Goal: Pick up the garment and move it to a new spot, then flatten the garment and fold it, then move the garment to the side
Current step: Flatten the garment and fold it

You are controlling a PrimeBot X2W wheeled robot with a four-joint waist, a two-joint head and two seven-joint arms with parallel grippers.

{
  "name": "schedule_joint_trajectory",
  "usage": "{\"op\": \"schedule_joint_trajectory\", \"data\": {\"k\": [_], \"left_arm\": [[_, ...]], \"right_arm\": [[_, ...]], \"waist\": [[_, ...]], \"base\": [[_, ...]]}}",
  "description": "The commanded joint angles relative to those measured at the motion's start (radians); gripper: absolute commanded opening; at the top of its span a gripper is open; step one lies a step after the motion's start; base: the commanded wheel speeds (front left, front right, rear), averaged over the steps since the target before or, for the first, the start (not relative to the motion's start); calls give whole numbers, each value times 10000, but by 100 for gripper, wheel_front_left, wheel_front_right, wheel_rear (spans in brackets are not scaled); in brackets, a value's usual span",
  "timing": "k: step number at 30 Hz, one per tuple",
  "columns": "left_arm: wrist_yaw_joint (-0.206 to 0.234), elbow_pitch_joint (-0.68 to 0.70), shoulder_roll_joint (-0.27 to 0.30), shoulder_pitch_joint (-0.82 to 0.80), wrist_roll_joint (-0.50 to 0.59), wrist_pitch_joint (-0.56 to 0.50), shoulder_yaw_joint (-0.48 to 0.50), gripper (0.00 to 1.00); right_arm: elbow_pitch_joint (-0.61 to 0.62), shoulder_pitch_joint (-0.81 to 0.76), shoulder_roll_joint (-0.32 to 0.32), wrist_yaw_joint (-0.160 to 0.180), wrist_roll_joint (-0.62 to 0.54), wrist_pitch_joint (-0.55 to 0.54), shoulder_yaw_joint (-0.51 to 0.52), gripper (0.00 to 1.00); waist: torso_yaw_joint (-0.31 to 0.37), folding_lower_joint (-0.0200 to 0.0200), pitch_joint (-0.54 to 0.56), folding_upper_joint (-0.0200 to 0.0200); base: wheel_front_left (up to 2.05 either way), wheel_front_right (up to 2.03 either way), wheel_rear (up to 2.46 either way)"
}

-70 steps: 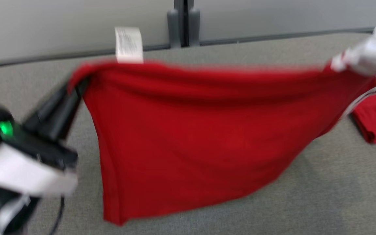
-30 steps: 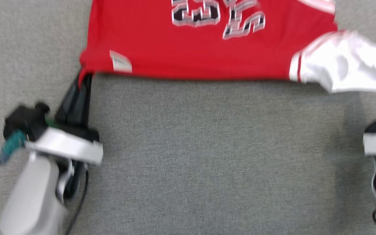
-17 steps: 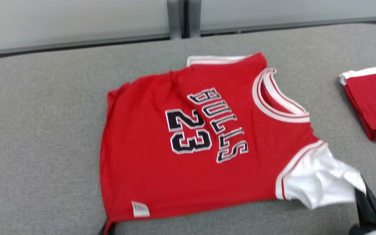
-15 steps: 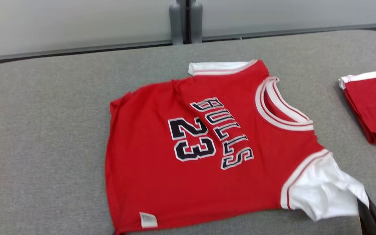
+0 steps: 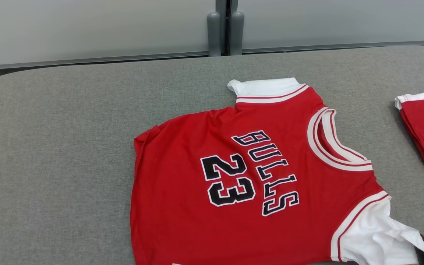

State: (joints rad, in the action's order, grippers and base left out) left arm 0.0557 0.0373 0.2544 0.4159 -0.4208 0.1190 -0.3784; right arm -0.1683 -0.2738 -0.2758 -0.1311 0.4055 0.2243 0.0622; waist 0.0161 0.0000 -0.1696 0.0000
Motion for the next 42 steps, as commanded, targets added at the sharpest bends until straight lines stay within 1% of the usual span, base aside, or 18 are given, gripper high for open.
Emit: {"op": "schedule_joint_trajectory", "data": {"k": [1, 4, 9, 10, 11, 13, 18, 21, 22, 23, 24, 25, 27, 29, 33, 36, 39, 42], "left_arm": [[-102, 359, 171, -17, -184, -246, 114, 0], [-207, 1235, 284, -263, -655, -845, 284, 0], [-389, 2455, 485, -814, -1636, -2166, 495, 0], [-390, 2526, 598, -959, -1694, -2417, 541, 0], [-390, 2526, 598, -959, -1694, -2417, 541, 0], [-299, 2554, 618, -1249, -1899, -2826, 617, 0], [86, 2115, 750, -1856, -2059, -3581, 876, 0], [-65, 1818, 804, -2301, -2056, -3737, 826, 0], [-123, 1682, 732, -2508, -2131, -3767, 792, 0], [-168, 1533, 662, -2750, -2154, -3745, 780, 28], [-238, 1352, 653, -2950, -2134, -3760, 725, 87], [-381, 1136, 646, -3124, -2142, -3870, 577, 100], [-530, 779, 569, -3448, -2248, -3942, 493, 100], [-553, 499, 576, -3667, -2241, -3960, 519, 100], [-346, 308, 578, -3427, -2385, -3840, 750, 100], [-157, 574, 534, -2853, -2640, -3719, 992, 100], [76, 1062, 416, -2167, -2891, -3474, 1209, 100], [83, 1265, 303, -1968, -3008, -3342, 1246, 100]], "right_arm": [[307, 252, -305, 5, 80, -226, -94, 0], [928, 582, -753, 5, 221, -961, -482, 0], [1712, 1638, -1705, 5, 314, -2750, -1193, 0], [1764, 1873, -1900, 5, 241, -3128, -1348, 0], [1764, 1873, -1900, 5, 241, -3128, -1348, 0], [1744, 2447, -2035, 5, 342, -3759, -1482, 0], [1106, 3692, -2319, 5, 217, -4934, -1813, 0], [626, 4283, -2286, 5, 250, -5270, -2106, 0], [469, 4449, -2314, 5, 207, -5342, -2219, 24], [326, 4606, -2328, 5, 178, -5377, -2271, 44], [151, 4731, -2299, 5, 191, -5428, -2312, 100], [17, 4830, -2304, 5, 145, -5450, -2398, 100], [-159, 5027, -2292, 5, 78, -5410, -2528, 100], [-195, 5180, -2281, 5, 13, -5212, -2634, 100], [85, 5219, -2356, 5, -82, -4583, -2496, 100], [598, 4779, -2404, 5, 96, -4361, -1999, 100], [1440, 3839, -2639, 5, 73, -4655, -1394, 100], [2067, 3126, -2639, 5, 285, -4790, -1301, 100]], "waist": [[29, 0, -23, 0], [85, 0, -38, 0], [141, 0, -115, 0], [142, 0, -137, 0], [142, 0, -137, 0], [119, 0, -140, 0], [21, 0, -196, 0], [-122, 0, -283, 0], [-177, 0, -331, 0], [-244, 0, -367, 0], [-297, 0, -408, 0], [-344, 0, -441, 0], [-384, 0, -493, 0], [-333, 0, -548, 0], [-124, 0, -578, 0], [68, 0, -602, 0], [191, 0, -847, 0], [165, 0, -1109, 0]], "base": [[0, 0, 0], [0, 0, 0], [0, 0, 0], [0, 0, 0], [0, 0, 0], [0, 0, 0], [0, 0, 0], [0, 0, 0], [0, 0, 0], [0, 0, 0], [0, 0, 0], [0, 0, 0], [0, 0, 0], [0, 0, 0], [0, 0, 0], [0, 0, 0], [0, 0, 0], [0, 0, 0]]}}
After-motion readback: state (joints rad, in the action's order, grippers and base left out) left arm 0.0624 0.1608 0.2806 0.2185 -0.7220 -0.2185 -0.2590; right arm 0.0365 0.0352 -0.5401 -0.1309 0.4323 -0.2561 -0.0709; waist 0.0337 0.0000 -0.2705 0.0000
